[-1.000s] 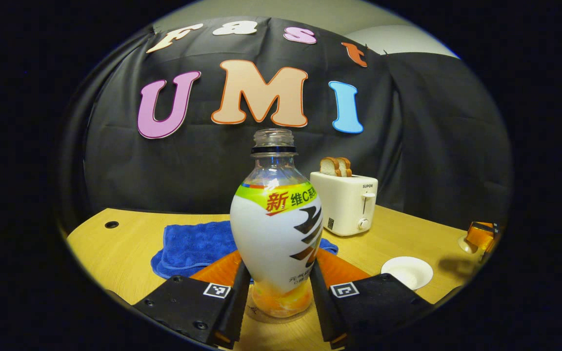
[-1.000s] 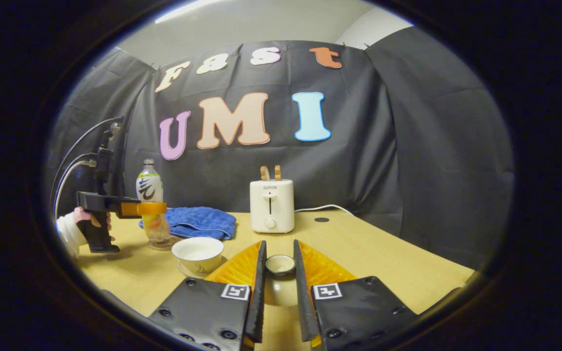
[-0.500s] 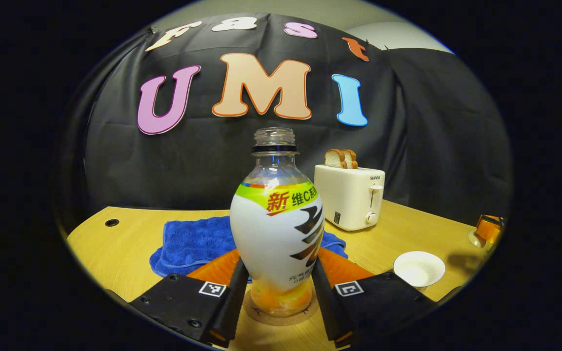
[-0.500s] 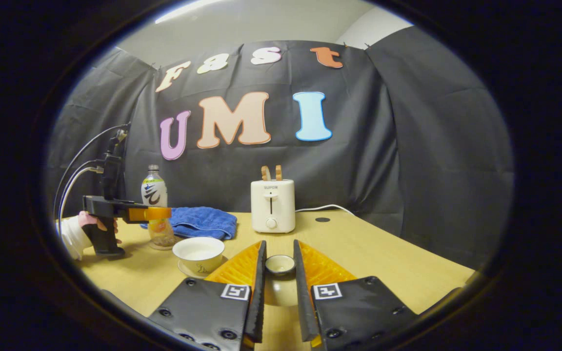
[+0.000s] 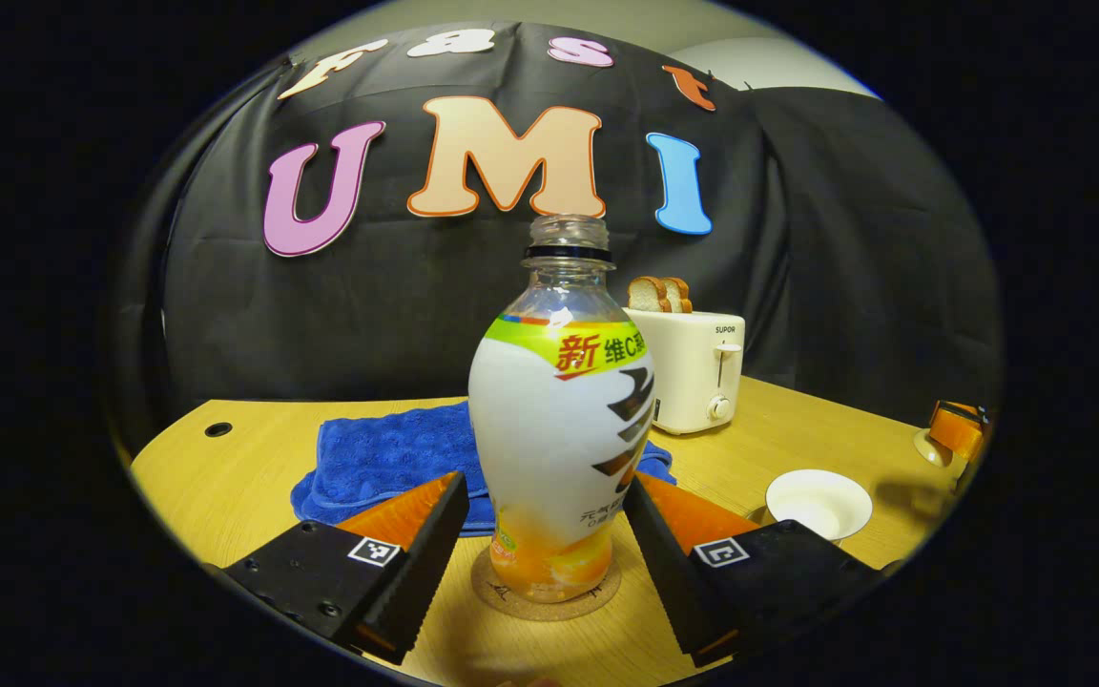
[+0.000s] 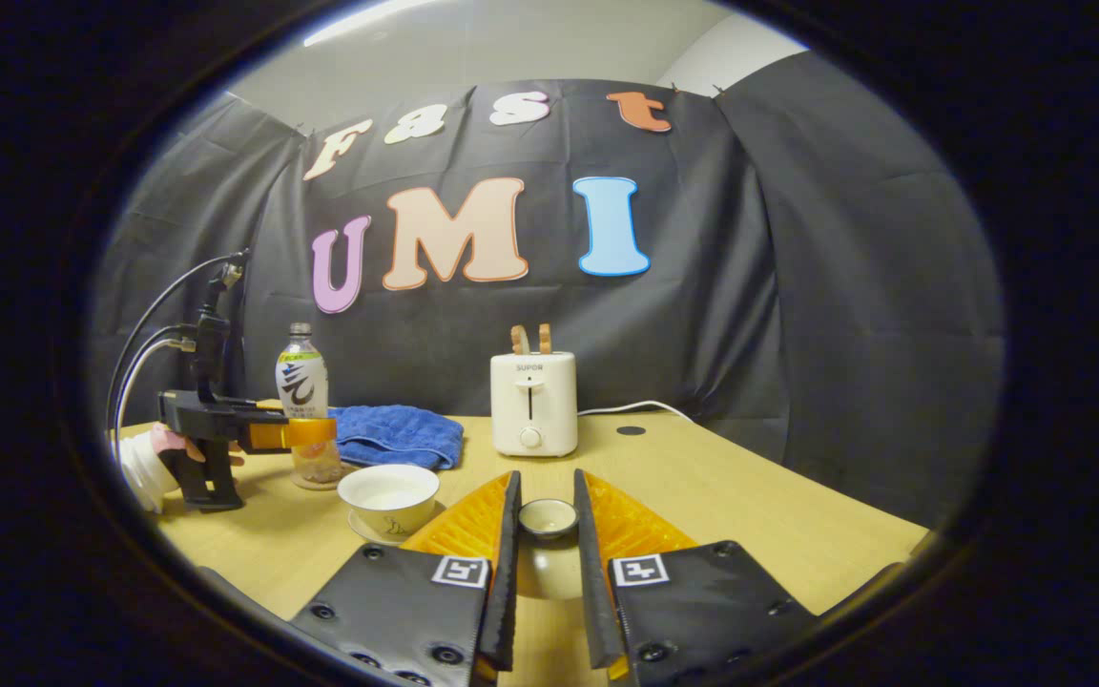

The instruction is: Open the teacup lid with one hand, grasp the water bottle and pour water into the teacup with the other hand; after pouring, place the water bottle on the coaster and then close the teacup lid.

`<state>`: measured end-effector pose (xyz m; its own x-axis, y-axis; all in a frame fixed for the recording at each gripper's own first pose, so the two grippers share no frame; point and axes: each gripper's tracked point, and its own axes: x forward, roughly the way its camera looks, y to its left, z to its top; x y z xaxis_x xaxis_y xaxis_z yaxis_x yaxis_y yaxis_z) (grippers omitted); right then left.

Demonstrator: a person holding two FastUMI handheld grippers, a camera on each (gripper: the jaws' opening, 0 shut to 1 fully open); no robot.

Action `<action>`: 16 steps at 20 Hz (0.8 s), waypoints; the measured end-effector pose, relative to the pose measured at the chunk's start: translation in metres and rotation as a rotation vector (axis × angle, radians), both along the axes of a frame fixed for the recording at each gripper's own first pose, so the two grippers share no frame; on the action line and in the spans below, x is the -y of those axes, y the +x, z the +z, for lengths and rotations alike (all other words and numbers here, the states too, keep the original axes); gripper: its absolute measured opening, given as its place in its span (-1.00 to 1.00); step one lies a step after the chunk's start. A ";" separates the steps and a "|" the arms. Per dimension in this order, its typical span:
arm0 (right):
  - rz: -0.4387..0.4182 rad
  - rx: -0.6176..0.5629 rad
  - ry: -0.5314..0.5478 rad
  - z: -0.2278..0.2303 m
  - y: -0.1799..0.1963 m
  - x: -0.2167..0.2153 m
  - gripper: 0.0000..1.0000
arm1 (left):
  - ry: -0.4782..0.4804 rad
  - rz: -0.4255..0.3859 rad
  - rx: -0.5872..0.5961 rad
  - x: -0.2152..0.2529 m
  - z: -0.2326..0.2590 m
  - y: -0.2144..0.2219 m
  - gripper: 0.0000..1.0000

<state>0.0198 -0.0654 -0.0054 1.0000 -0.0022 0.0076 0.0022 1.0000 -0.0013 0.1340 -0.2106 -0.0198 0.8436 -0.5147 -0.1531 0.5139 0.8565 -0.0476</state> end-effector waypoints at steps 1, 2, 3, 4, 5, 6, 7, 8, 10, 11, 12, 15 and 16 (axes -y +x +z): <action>0.000 -0.001 -0.001 0.000 0.000 0.000 -0.36 | 0.001 -0.003 0.007 0.000 0.001 -0.002 0.90; 0.000 -0.001 0.000 0.000 0.000 0.000 -0.36 | 0.005 -0.001 0.012 -0.002 0.002 -0.004 0.90; 0.001 -0.001 -0.001 0.000 -0.001 0.000 -0.36 | 0.006 0.000 0.019 -0.003 0.002 -0.006 0.89; 0.005 -0.001 0.000 0.000 -0.003 -0.002 -0.36 | 0.000 0.004 0.032 -0.005 0.005 -0.008 0.90; 0.009 -0.002 0.000 0.000 -0.004 -0.003 -0.36 | -0.013 0.006 0.054 -0.007 0.010 -0.013 0.90; 0.014 -0.002 0.000 0.001 -0.005 -0.005 -0.36 | -0.025 0.009 0.078 -0.009 0.015 -0.017 0.90; 0.019 -0.002 0.000 0.001 -0.006 -0.006 -0.36 | -0.030 0.009 0.099 -0.012 0.018 -0.023 0.90; 0.025 -0.002 0.000 0.002 -0.005 -0.008 -0.36 | -0.029 0.006 0.114 -0.015 0.020 -0.028 0.89; 0.042 -0.004 0.001 0.002 -0.007 -0.014 -0.36 | -0.041 -0.006 0.134 -0.019 0.024 -0.041 0.87; 0.059 -0.005 0.001 0.002 -0.006 -0.019 -0.36 | -0.052 -0.007 0.149 -0.024 0.027 -0.047 0.89; 0.078 -0.007 0.001 0.002 -0.005 -0.026 -0.34 | -0.050 -0.004 0.150 -0.028 0.029 -0.050 0.89; 0.128 -0.011 0.002 0.002 0.001 -0.042 -0.36 | -0.048 0.029 0.152 -0.053 0.026 -0.064 0.89; 0.141 -0.013 0.002 0.003 0.004 -0.048 -0.36 | -0.041 0.063 0.148 -0.066 0.025 -0.067 0.89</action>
